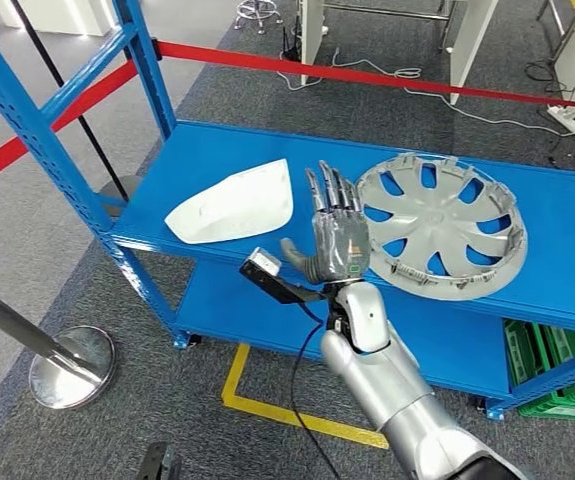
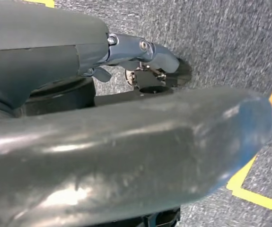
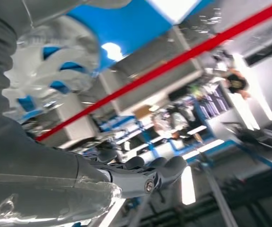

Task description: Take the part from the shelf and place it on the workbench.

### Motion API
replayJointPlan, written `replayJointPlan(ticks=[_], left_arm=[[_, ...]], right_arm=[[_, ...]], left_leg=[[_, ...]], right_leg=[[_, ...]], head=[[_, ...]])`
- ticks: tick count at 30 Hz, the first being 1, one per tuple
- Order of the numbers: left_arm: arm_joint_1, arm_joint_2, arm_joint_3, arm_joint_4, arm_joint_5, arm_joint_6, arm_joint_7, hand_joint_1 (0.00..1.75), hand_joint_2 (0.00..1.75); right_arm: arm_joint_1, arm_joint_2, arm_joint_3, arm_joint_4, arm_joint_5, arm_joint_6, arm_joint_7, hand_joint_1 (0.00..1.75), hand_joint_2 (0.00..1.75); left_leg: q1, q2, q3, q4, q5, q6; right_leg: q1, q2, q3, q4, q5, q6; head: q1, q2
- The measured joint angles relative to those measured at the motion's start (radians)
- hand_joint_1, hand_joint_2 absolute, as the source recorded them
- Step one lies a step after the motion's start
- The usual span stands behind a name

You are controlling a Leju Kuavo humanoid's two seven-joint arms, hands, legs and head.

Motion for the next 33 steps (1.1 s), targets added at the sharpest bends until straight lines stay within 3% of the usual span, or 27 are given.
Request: replayJointPlan(ticks=[2,5,6,7,8,10,12,15,17,20,21,22,23,25,26,28,31,33], left_arm=[[-0.005,0.0,-0.004,0.0,-0.007,-0.002,0.004,0.0,0.0],[-0.013,0.0,-0.016,0.0,-0.018,-0.007,0.013,0.0,0.0],[-0.014,0.0,-0.02,0.0,-0.02,-0.01,0.016,0.0,0.0],[-0.015,0.0,-0.023,0.0,-0.023,-0.012,0.019,0.0,0.0],[-0.017,0.0,-0.024,0.0,-0.024,-0.014,0.021,0.0,0.0],[-0.021,0.001,-0.028,0.0,-0.026,-0.017,0.023,0.0,0.0],[-0.029,0.0,-0.032,0.0,-0.028,-0.018,0.025,0.0,0.0],[-0.033,-0.001,-0.041,0.0,-0.029,-0.019,0.027,0.0,0.0],[-0.034,-0.001,-0.045,0.0,-0.029,-0.019,0.027,0.0,0.0],[-0.036,-0.001,-0.046,0.0,-0.029,-0.019,0.027,0.0,0.0],[-0.037,-0.001,-0.046,0.0,-0.029,-0.019,0.027,0.0,0.0],[-0.037,-0.001,-0.046,0.0,-0.029,-0.019,0.027,0.0,0.0],[-0.037,-0.001,-0.046,0.0,-0.029,-0.019,0.027,0.0,0.0],[-0.037,-0.001,-0.047,0.0,-0.029,-0.02,0.027,0.0,0.0],[-0.038,-0.001,-0.047,0.0,-0.029,-0.02,0.027,0.0,0.0],[-0.039,0.0,-0.047,0.0,-0.03,-0.02,0.03,0.0,0.0],[-0.04,0.0,-0.047,0.0,-0.03,-0.02,0.036,0.0,0.0],[-0.041,0.0,-0.048,0.0,-0.03,-0.02,0.037,0.0,0.0]], right_arm=[[-0.043,-0.004,-0.017,0.05,-0.027,0.016,-0.001,0.0,1.75],[-0.119,-0.014,-0.05,0.145,-0.065,0.074,0.013,0.0,1.75],[-0.143,-0.021,-0.06,0.181,-0.068,0.097,0.026,0.0,1.75],[-0.166,-0.028,-0.07,0.215,-0.069,0.12,0.039,0.0,1.75],[-0.19,-0.035,-0.078,0.249,-0.07,0.144,0.051,0.0,1.75],[-0.238,-0.048,-0.095,0.31,-0.072,0.187,0.074,0.0,1.75],[-0.28,-0.064,-0.112,0.363,-0.075,0.212,0.093,0.0,1.75],[-0.31,-0.085,-0.13,0.414,-0.077,0.223,0.102,0.0,1.75],[-0.32,-0.093,-0.136,0.435,-0.077,0.225,0.103,0.0,1.75],[-0.328,-0.101,-0.144,0.46,-0.077,0.225,0.103,0.0,1.75],[-0.328,-0.103,-0.146,0.467,-0.077,0.226,0.103,0.0,1.75],[-0.327,-0.104,-0.148,0.473,-0.077,0.227,0.107,0.0,1.75],[-0.328,-0.106,-0.149,0.478,-0.077,0.232,0.114,0.0,1.75],[-0.336,-0.111,-0.154,0.488,-0.077,0.261,0.139,0.0,1.75],[-0.343,-0.116,-0.158,0.495,-0.078,0.284,0.154,0.0,1.75],[-0.353,-0.129,-0.169,0.512,-0.082,0.333,0.185,0.0,1.75],[-0.356,-0.158,-0.19,0.538,-0.084,0.379,0.232,0.0,1.75],[-0.356,-0.176,-0.203,0.549,-0.086,0.389,0.249,0.0,1.75]], left_leg=[[0.001,0.0,-0.02,0.039,-0.025,-0.01],[0.002,0.001,-0.118,0.226,-0.103,-0.019],[0.002,0.001,-0.145,0.272,-0.111,-0.02],[0.002,0.001,-0.156,0.283,-0.099,-0.019],[0.002,0.001,-0.148,0.255,-0.069,-0.018],[0.003,0.002,-0.096,0.133,0.007,-0.014],[0.003,0.001,-0.051,0.031,0.036,-0.005],[0.003,-0.001,-0.043,0.006,0.03,0.014],[0.005,-0.001,-0.041,0.003,0.03,0.026],[0.006,0.0,-0.039,0.002,0.028,0.036],[0.005,0.0,-0.038,0.002,0.027,0.037],[0.006,-0.001,-0.037,0.002,0.027,0.038],[0.006,-0.001,-0.035,0.002,0.025,0.037],[0.006,-0.002,-0.029,0.002,0.021,0.032],[0.004,-0.004,-0.027,0.005,0.018,0.027],[0.0,-0.006,-0.027,0.006,0.017,0.018],[0.001,-0.005,-0.031,0.008,0.014,0.005],[0.002,-0.003,-0.057,0.064,-0.021,-0.005]], right_leg=[[-0.005,0.0,0.001,-0.003,0.002,-0.009],[-0.006,-0.001,0.002,-0.004,0.002,-0.015],[-0.006,-0.002,0.002,-0.004,0.001,-0.015],[-0.007,-0.001,0.003,-0.003,0.001,-0.015],[-0.007,-0.001,0.003,-0.003,0.001,-0.015],[-0.007,0.001,0.005,-0.003,-0.002,-0.01],[-0.003,0.002,0.001,0.0,-0.004,-0.001],[-0.002,0.001,-0.003,-0.004,-0.005,0.015],[-0.003,-0.002,-0.02,0.031,-0.029,0.024],[-0.002,-0.003,-0.111,0.213,-0.111,0.032],[-0.003,-0.003,-0.139,0.264,-0.123,0.033],[-0.003,-0.003,-0.152,0.282,-0.116,0.034],[-0.004,-0.004,-0.146,0.259,-0.091,0.034],[-0.006,-0.006,-0.091,0.131,-0.017,0.035],[-0.008,-0.005,-0.059,0.066,0.006,0.034],[-0.007,-0.004,-0.029,0.005,0.02,0.027],[-0.006,-0.003,-0.026,0.001,0.02,0.009],[-0.01,-0.002,-0.024,-0.001,0.022,-0.002]], head=[[-0.004,0.0],[-0.008,0.0],[-0.009,0.0],[-0.009,0.0],[-0.009,0.0],[-0.009,0.0],[-0.009,0.0],[-0.008,0.0],[-0.004,0.0],[0.0,0.0],[0.0,0.0],[0.001,0.0],[0.001,0.0],[0.001,0.0],[0.0,0.0],[-0.002,0.0],[-0.004,0.0],[-0.008,0.0]])
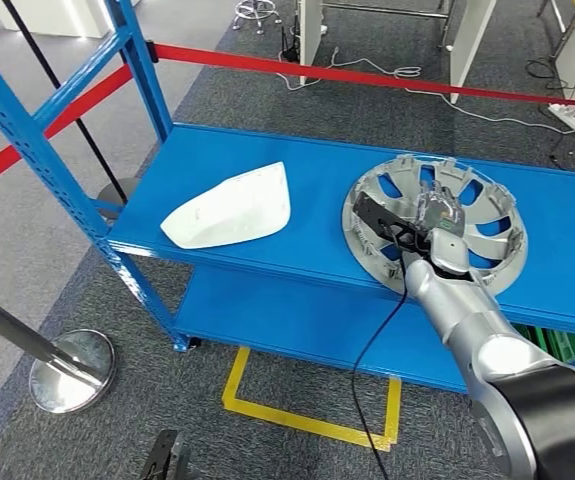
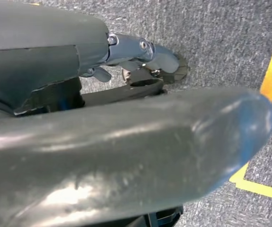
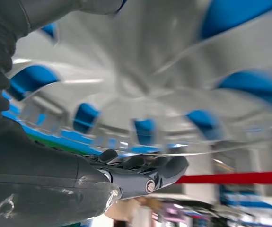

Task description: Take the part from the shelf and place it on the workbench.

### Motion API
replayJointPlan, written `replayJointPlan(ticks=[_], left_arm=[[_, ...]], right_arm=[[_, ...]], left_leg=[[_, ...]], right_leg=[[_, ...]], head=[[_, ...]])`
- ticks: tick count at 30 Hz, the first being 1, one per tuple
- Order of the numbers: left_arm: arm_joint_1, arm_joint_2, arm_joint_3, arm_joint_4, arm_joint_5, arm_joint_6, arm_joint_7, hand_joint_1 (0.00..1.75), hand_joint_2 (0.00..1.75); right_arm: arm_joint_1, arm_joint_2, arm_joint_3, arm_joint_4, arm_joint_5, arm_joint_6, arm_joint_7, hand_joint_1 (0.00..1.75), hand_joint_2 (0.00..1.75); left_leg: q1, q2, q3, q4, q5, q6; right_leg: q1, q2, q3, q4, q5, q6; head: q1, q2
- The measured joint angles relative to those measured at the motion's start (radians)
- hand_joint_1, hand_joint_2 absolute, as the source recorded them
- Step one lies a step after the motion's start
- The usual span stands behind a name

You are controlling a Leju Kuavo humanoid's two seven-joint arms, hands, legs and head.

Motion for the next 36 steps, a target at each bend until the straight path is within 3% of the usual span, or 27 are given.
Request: replayJointPlan(ticks=[2,4,5,6,8,9,11,14,15,18,19,20,21,23,25,28,30,33,34,35,36], left_arm=[[-0.001,0.0,0.0,0.0,0.0,0.0,0.001,0.0,0.0],[-0.001,0.0,0.0,0.0,0.0,0.001,0.002,0.0,0.0],[-0.001,0.001,-0.001,0.0,0.0,0.001,0.002,0.0,0.0],[-0.001,0.001,-0.001,0.0,0.0,0.001,0.002,0.0,0.0],[-0.003,0.002,-0.002,0.0,0.0,0.001,0.002,0.0,0.0],[-0.004,0.002,-0.003,0.0,0.0,0.0,0.002,0.0,0.0],[-0.006,0.001,-0.004,0.0,0.0,0.0,0.002,0.0,0.0],[-0.007,0.001,-0.006,0.0,0.0,0.0,0.003,0.0,0.0],[-0.008,0.001,-0.006,0.0,0.0,0.0,0.003,0.0,0.0],[-0.009,0.0,-0.007,0.0,0.0,-0.001,0.004,0.0,0.0],[-0.008,0.0,-0.007,0.0,0.0,-0.001,0.005,0.0,0.0],[-0.008,0.0,-0.007,0.0,0.0,-0.001,0.006,0.0,0.0],[-0.008,0.0,-0.008,0.0,0.001,-0.001,0.007,0.0,0.0],[-0.008,0.0,-0.01,0.0,0.001,0.0,0.008,0.0,0.0],[-0.008,0.0,-0.013,0.0,0.003,0.003,0.008,0.0,0.0],[-0.006,0.0,-0.017,0.0,0.006,0.007,0.007,0.0,0.0],[-0.005,-0.001,-0.02,0.0,0.007,0.01,0.006,0.0,0.0],[-0.004,-0.002,-0.022,0.0,0.008,0.012,0.005,0.0,0.0],[-0.003,-0.002,-0.022,0.0,0.008,0.012,0.005,0.0,0.0],[-0.002,-0.002,-0.022,0.0,0.008,0.012,0.005,0.0,0.0],[-0.001,-0.002,-0.022,0.0,0.008,0.012,0.005,0.0,0.0]], right_arm=[[0.003,-0.01,-0.011,0.009,-0.002,-0.001,0.003,0.0,1.75],[0.011,-0.015,-0.022,0.016,-0.004,-0.004,0.001,0.0,1.75],[0.014,-0.016,-0.026,0.019,-0.005,-0.002,0.002,0.0,1.75],[0.015,-0.017,-0.029,0.021,-0.004,0.003,0.004,0.0,1.75],[0.014,-0.018,-0.033,0.026,0.001,0.022,0.015,0.0,1.75],[0.012,-0.018,-0.036,0.028,0.004,0.033,0.022,0.0,1.75],[0.011,-0.02,-0.043,0.035,0.007,0.05,0.034,0.0,1.75],[0.009,-0.024,-0.049,0.043,0.01,0.06,0.041,0.0,1.75],[0.008,-0.025,-0.051,0.045,0.01,0.06,0.042,0.0,1.75],[0.008,-0.028,-0.053,0.053,0.015,0.065,0.048,0.0,1.75],[0.009,-0.029,-0.053,0.056,0.018,0.068,0.053,0.0,1.75],[0.009,-0.031,-0.053,0.058,0.023,0.069,0.058,0.0,1.75],[0.01,-0.032,-0.053,0.06,0.029,0.065,0.061,0.0,1.75],[0.01,-0.034,-0.053,0.062,0.041,0.031,0.063,0.0,1.75],[0.016,-0.035,-0.054,0.06,0.053,-0.046,0.051,0.0,1.75],[0.038,-0.034,-0.063,0.047,0.065,-0.221,0.008,0.0,1.75],[0.045,-0.032,-0.072,0.033,0.069,-0.307,-0.009,0.0,1.75],[0.052,-0.031,-0.078,0.025,0.072,-0.338,-0.016,0.0,1.75],[0.056,-0.03,-0.078,0.023,0.072,-0.339,-0.017,0.0,1.75],[0.061,-0.03,-0.078,0.021,0.072,-0.339,-0.017,0.0,1.75],[0.064,-0.03,-0.079,0.019,0.072,-0.339,-0.017,0.0,1.75]], left_leg=[[0.001,0.001,-0.065,0.132,-0.061,-0.006],[0.001,0.001,-0.118,0.227,-0.083,-0.007],[0.001,0.001,-0.119,0.219,-0.065,-0.006],[0.001,0.001,-0.1,0.174,-0.031,-0.003],[0.001,0.002,-0.033,0.038,0.035,0.003],[0.001,0.002,-0.007,-0.013,0.05,0.007],[-0.002,0.001,0.012,-0.053,0.05,0.016],[0.0,0.0,0.015,-0.062,0.053,0.033],[0.002,0.0,0.017,-0.064,0.054,0.038],[0.002,0.001,0.018,-0.065,0.052,0.045],[0.003,0.001,0.019,-0.065,0.052,0.045],[0.003,0.0,0.02,-0.065,0.052,0.045],[0.004,0.0,0.021,-0.064,0.051,0.044],[0.004,-0.002,0.024,-0.061,0.047,0.037],[0.0,-0.004,0.023,-0.057,0.044,0.026],[0.001,-0.004,0.023,-0.057,0.045,0.012],[0.002,-0.002,0.006,-0.019,0.016,0.002],[0.003,0.0,-0.082,0.166,-0.071,-0.005],[0.003,0.0,-0.106,0.214,-0.084,-0.006],[0.003,0.0,-0.116,0.229,-0.078,-0.004],[0.003,0.0,-0.106,0.206,-0.055,-0.002]], right_leg=[[0.0,0.001,0.0,0.0,-0.001,-0.006],[0.0,0.002,0.001,0.0,-0.002,-0.007],[0.0,0.003,0.002,0.0,-0.002,-0.007],[0.0,0.003,0.003,0.0,-0.003,-0.006],[0.002,0.004,0.004,0.002,-0.006,0.0],[0.004,0.004,0.004,0.002,-0.007,0.004],[0.006,0.004,0.003,0.001,-0.007,0.015],[0.003,0.001,-0.003,0.012,-0.02,0.031],[0.002,0.0,-0.019,0.046,-0.041,0.035],[0.002,-0.001,-0.107,0.233,-0.126,0.043],[0.001,-0.001,-0.127,0.271,-0.134,0.045],[0.001,-0.002,-0.128,0.271,-0.122,0.046],[0.0,-0.002,-0.11,0.231,-0.093,0.048],[-0.003,-0.004,-0.041,0.094,-0.03,0.05],[-0.003,-0.001,0.003,0.012,-0.007,0.042],[-0.001,0.002,0.006,0.005,-0.009,0.019],[-0.003,0.001,0.007,0.003,-0.008,0.006],[-0.003,0.0,0.009,0.003,-0.009,-0.003],[-0.003,0.0,0.009,0.003,-0.009,-0.004],[-0.003,0.0,0.009,0.003,-0.009,-0.004],[-0.002,0.0,0.01,0.003,-0.009,-0.004]], head=[[-0.003,0.0],[-0.003,0.0],[-0.003,0.0],[-0.003,0.0],[-0.003,0.0],[-0.003,0.0],[-0.002,0.0],[0.001,0.0],[0.003,0.0],[0.007,0.0],[0.007,0.0],[0.007,0.0],[0.007,0.0],[0.008,0.0],[0.007,0.0],[0.005,0.0],[0.003,0.0],[0.001,0.0],[0.001,0.0],[0.001,0.0],[0.001,0.0]])
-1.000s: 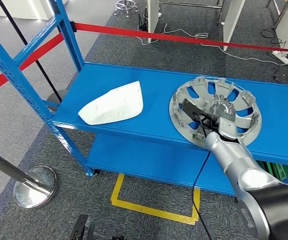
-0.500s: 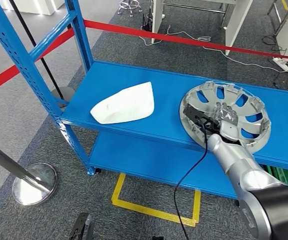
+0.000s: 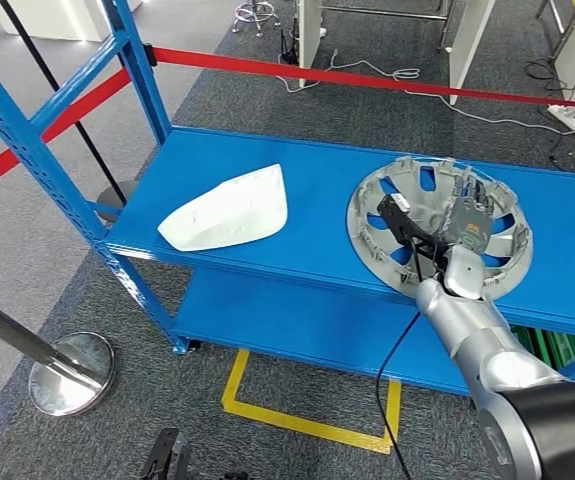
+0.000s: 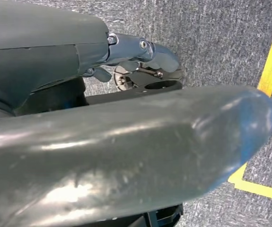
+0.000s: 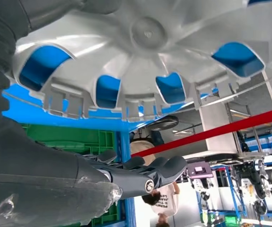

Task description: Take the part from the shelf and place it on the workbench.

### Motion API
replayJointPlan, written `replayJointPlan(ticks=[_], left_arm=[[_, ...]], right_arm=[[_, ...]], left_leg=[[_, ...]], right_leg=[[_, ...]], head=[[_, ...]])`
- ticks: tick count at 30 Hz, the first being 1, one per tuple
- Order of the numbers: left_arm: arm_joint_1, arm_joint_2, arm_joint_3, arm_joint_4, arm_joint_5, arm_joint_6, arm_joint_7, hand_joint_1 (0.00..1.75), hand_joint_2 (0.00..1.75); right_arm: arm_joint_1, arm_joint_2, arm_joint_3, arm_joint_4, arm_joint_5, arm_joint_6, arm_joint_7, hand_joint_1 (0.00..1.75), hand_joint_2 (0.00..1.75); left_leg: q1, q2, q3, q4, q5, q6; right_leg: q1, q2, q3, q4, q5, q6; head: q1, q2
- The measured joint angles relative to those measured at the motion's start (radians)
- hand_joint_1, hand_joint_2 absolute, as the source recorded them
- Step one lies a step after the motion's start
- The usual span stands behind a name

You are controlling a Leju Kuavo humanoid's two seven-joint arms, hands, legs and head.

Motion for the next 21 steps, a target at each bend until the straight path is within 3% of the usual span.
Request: replayJointPlan(ticks=[2,4,8,10,12,13,14,15,18,19,21], left_arm=[[0.0,0.0,0.0,0.0,0.0,0.0,0.0,0.0,0.0],[-0.002,0.0,0.0,0.0,0.0,0.001,0.0,0.0,0.0],[0.002,-0.002,-0.001,0.0,0.001,0.008,-0.003,0.0,0.0],[0.002,-0.002,-0.001,0.0,0.001,0.01,-0.004,0.0,0.0],[0.003,-0.004,-0.001,0.0,0.001,0.01,-0.005,0.0,0.0],[0.004,-0.004,-0.001,0.0,0.001,0.011,-0.006,0.0,0.0],[0.005,-0.005,-0.001,0.0,0.001,0.011,-0.006,0.0,0.0],[0.006,-0.006,-0.001,0.0,0.001,0.01,-0.006,0.0,0.0],[0.006,-0.008,-0.001,0.0,0.0,0.01,-0.006,0.0,0.0],[0.005,-0.008,-0.002,0.0,0.0,0.009,-0.007,0.0,0.0],[0.004,-0.008,-0.002,0.0,0.002,0.007,-0.01,0.0,0.0]], right_arm=[[0.002,0.0,0.0,-0.005,0.0,-0.002,-0.001,0.0,1.75],[0.002,0.0,-0.003,-0.01,0.006,-0.029,-0.013,0.0,1.75],[0.035,0.009,-0.046,-0.08,0.074,-0.111,-0.083,0.0,1.75],[0.061,0.026,-0.094,-0.153,0.113,-0.119,-0.158,0.0,1.75],[0.092,0.053,-0.149,-0.225,0.122,-0.119,-0.248,0.0,1.75],[0.108,0.067,-0.174,-0.257,0.118,-0.119,-0.288,0.0,1.75],[0.122,0.082,-0.196,-0.285,0.11,-0.119,-0.325,0.0,1.75],[0.133,0.096,-0.217,-0.309,0.098,-0.119,-0.358,0.0,1.75],[0.14,0.14,-0.253,-0.35,0.04,-0.118,-0.444,0.0,1.75],[0.138,0.154,-0.255,-0.353,0.009,-0.112,-0.463,0.0,1.75],[0.135,0.177,-0.25,-0.35,-0.066,-0.072,-0.483,0.0,1.75]], left_leg=[[0.0,0.001,0.062,-0.121,0.067,0.006],[0.0,0.0,0.115,-0.227,0.096,0.013],[-0.001,-0.003,0.127,-0.259,0.096,0.031],[0.002,-0.003,0.129,-0.263,0.099,0.04],[0.001,-0.003,0.129,-0.263,0.097,0.046],[0.001,-0.004,0.129,-0.263,0.097,0.046],[0.001,-0.004,0.13,-0.263,0.097,0.047],[0.001,-0.006,0.131,-0.263,0.096,0.046],[0.0,-0.008,0.134,-0.259,0.092,0.035],[-0.001,-0.008,0.133,-0.258,0.092,0.029],[-0.004,-0.007,0.132,-0.259,0.094,0.017]], right_leg=[[0.0,0.0,0.002,0.0,-0.001,0.004],[0.004,0.001,-0.001,0.003,-0.003,0.013],[0.003,-0.001,-0.006,0.003,-0.007,0.035],[0.003,-0.002,-0.038,0.071,-0.05,0.041],[0.003,-0.003,-0.097,0.202,-0.111,0.044],[0.003,-0.003,-0.122,0.255,-0.128,0.046],[0.003,-0.003,-0.133,0.277,-0.126,0.046],[0.002,-0.003,-0.126,0.258,-0.106,0.046],[0.001,-0.004,-0.036,0.072,-0.019,0.044],[0.002,-0.003,-0.015,0.031,-0.008,0.04],[0.005,0.001,-0.003,0.009,-0.009,0.026]], head=[[0.0,0.0],[0.001,0.0],[0.002,0.0],[0.006,0.0],[0.01,0.0],[0.01,0.0],[0.011,0.0],[0.011,0.0],[0.011,0.0],[0.01,0.0],[0.008,0.0]])
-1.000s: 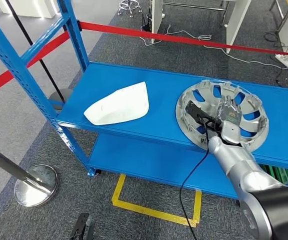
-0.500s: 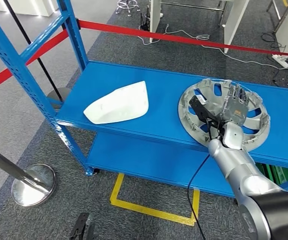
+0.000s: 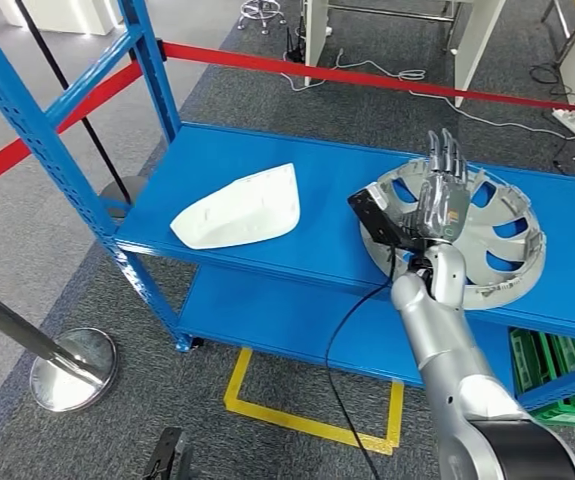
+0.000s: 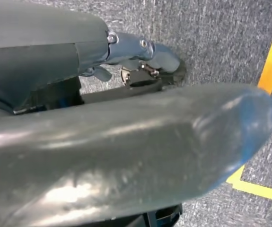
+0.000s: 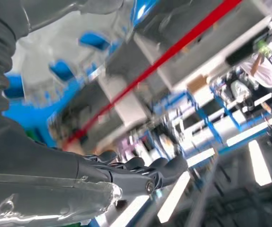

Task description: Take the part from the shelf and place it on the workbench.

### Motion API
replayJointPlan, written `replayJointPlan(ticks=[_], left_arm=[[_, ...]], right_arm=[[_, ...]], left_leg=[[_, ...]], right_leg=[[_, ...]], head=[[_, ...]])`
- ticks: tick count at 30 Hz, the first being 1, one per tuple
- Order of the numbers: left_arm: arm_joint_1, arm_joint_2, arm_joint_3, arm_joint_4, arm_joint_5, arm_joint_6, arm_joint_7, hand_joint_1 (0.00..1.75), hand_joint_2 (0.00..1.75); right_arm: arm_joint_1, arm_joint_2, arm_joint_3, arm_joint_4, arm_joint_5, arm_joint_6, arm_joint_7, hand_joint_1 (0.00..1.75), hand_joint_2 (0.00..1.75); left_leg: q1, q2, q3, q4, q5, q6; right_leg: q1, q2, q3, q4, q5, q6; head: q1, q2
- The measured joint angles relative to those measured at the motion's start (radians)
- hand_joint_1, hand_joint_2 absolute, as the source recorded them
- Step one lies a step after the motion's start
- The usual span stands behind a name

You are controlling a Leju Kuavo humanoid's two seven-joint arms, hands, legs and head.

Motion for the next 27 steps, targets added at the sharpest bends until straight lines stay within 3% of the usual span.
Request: replayJointPlan(ticks=[3,4,6,8,9,10,12,13,15,18,20,22,23,24,25,27], left_arm=[[0.0,0.0,0.0,0.0,0.004,-0.004,-0.005,0.0,0.0],[0.0,0.001,0.0,0.0,0.005,-0.005,-0.006,0.0,0.0],[0.001,0.001,0.0,0.0,0.007,-0.008,-0.009,0.0,0.0],[0.005,0.002,0.0,0.0,0.01,-0.01,-0.012,0.0,0.0],[0.006,0.003,0.0,0.0,0.012,-0.011,-0.013,0.0,0.0],[0.007,0.004,0.0,0.0,0.013,-0.012,-0.014,0.0,0.0],[0.007,0.005,0.0,0.0,0.015,-0.014,-0.014,0.0,0.0],[0.006,0.006,0.0,0.0,0.017,-0.014,-0.015,0.0,0.0],[0.007,0.008,0.0,0.0,0.021,-0.016,-0.015,0.0,0.0],[0.01,0.011,0.001,0.0,0.023,-0.017,-0.017,0.0,0.0],[0.01,0.012,0.001,0.0,0.023,-0.018,-0.017,0.0,0.0],[0.012,0.013,0.001,0.0,0.024,-0.018,-0.017,0.0,0.0],[0.012,0.015,0.001,0.0,0.025,-0.018,-0.017,0.0,0.0],[0.013,0.016,0.001,0.0,0.025,-0.018,-0.017,0.0,0.0],[0.014,0.017,0.001,0.0,0.027,-0.018,-0.017,0.0,0.0],[0.014,0.018,0.002,0.0,0.029,-0.018,-0.017,0.0,0.0]], right_arm=[[-0.005,0.023,0.03,0.005,-0.091,0.108,-0.01,0.0,1.75],[-0.007,0.031,0.046,0.006,-0.114,0.14,-0.013,0.0,1.75],[-0.008,0.042,0.081,0.006,-0.156,0.195,-0.016,0.0,1.75],[-0.008,0.045,0.118,0.009,-0.19,0.257,-0.008,0.0,1.75],[-0.009,0.045,0.137,0.012,-0.199,0.287,0.001,0.0,1.75],[-0.011,0.045,0.155,0.015,-0.203,0.312,0.013,0.0,1.75],[-0.024,0.045,0.192,0.024,-0.203,0.353,0.046,0.0,1.75],[-0.035,0.045,0.21,0.033,-0.201,0.377,0.066,0.0,1.75],[-0.061,0.042,0.245,0.062,-0.195,0.426,0.108,0.0,1.75],[-0.093,0.034,0.301,0.116,-0.176,0.477,0.163,0.0,1.75],[-0.112,0.025,0.333,0.148,-0.167,0.494,0.189,0.0,1.75],[-0.127,0.017,0.357,0.182,-0.161,0.512,0.215,0.0,1.75],[-0.131,0.012,0.368,0.198,-0.154,0.521,0.233,0.0,1.75],[-0.134,0.008,0.378,0.212,-0.142,0.529,0.255,0.0,1.75],[-0.137,0.003,0.39,0.225,-0.128,0.534,0.279,0.0,1.75],[-0.15,-0.004,0.414,0.244,-0.1,0.536,0.318,0.0,1.75]], left_leg=[[0.003,0.002,-0.008,0.016,-0.015,-0.016],[0.003,0.003,-0.024,0.051,-0.037,-0.02],[0.003,0.004,-0.085,0.175,-0.098,-0.027],[0.003,0.004,-0.134,0.27,-0.123,-0.027],[0.003,0.004,-0.136,0.269,-0.11,-0.026],[0.003,0.004,-0.118,0.232,-0.081,-0.023],[0.003,0.005,-0.054,0.106,-0.019,-0.015],[0.003,0.005,-0.026,0.052,-0.003,-0.012],[0.001,0.004,-0.005,0.005,0.001,-0.006],[0.004,0.003,-0.004,-0.003,0.005,0.011],[0.006,0.003,-0.003,-0.006,0.008,0.02],[0.005,0.003,-0.003,-0.006,0.007,0.023],[0.004,0.003,-0.003,-0.006,0.006,0.024],[0.004,0.003,-0.003,-0.006,0.006,0.025],[0.005,0.002,-0.002,-0.006,0.006,0.025],[0.003,0.001,-0.001,-0.004,0.004,0.02]], right_leg=[[-0.002,0.001,-0.001,-0.001,0.004,-0.02],[-0.003,0.001,-0.001,-0.002,0.005,-0.025],[-0.003,0.0,-0.001,-0.002,0.005,-0.03],[-0.002,-0.001,-0.001,-0.002,0.005,-0.032],[-0.002,-0.001,0.0,-0.002,0.005,-0.032],[-0.002,-0.001,0.0,-0.002,0.005,-0.031],[0.001,0.0,0.0,0.0,0.004,-0.028],[0.003,0.001,-0.002,0.001,0.003,-0.024],[0.006,0.003,-0.006,0.0,0.005,-0.014],[0.003,0.0,-0.013,0.009,-0.005,0.003],[0.002,-0.002,-0.052,0.091,-0.052,0.011],[0.002,-0.003,-0.111,0.217,-0.106,0.015],[0.002,-0.003,-0.131,0.257,-0.114,0.016],[0.002,-0.003,-0.135,0.263,-0.106,0.016],[0.002,-0.003,-0.12,0.229,-0.08,0.015],[0.002,-0.005,-0.054,0.096,-0.019,0.013]], head=[[-0.004,0.0],[-0.006,0.0],[-0.01,0.0],[-0.011,0.0],[-0.011,0.0],[-0.011,0.0],[-0.011,0.0],[-0.011,0.0],[-0.01,0.0],[-0.008,0.0],[-0.003,0.0],[0.0,0.0],[0.0,0.0],[0.001,0.0],[0.001,0.0],[0.001,0.0]])
